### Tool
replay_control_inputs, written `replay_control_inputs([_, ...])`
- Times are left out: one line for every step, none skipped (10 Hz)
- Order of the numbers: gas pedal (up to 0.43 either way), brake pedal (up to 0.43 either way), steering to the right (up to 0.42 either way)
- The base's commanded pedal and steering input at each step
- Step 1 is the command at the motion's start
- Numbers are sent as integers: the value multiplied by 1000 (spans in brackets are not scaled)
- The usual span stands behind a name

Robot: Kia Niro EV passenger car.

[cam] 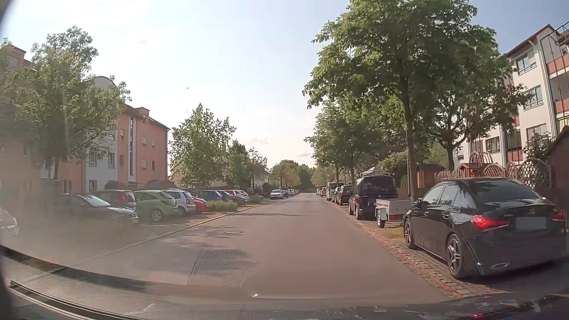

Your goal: Follow the waypoints while adhering to traffic rules and regulations

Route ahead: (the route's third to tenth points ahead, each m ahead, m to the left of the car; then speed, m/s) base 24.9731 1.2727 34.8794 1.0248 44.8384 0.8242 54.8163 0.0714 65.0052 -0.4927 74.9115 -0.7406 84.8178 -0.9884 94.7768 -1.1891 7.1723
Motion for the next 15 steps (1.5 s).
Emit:
replay_control_inputs([169,12,0])
replay_control_inputs([157,12,1])
replay_control_inputs([157,12,1])
replay_control_inputs([138,12,2])
replay_control_inputs([118,12,2])
replay_control_inputs([110,12,7])
replay_control_inputs([98,12,10])
replay_control_inputs([98,12,9])
replay_control_inputs([98,12,8])
replay_control_inputs([98,12,6])
replay_control_inputs([98,12,5])
replay_control_inputs([98,12,3])
replay_control_inputs([98,12,3])
replay_control_inputs([98,12,3])
replay_control_inputs([110,12,2])
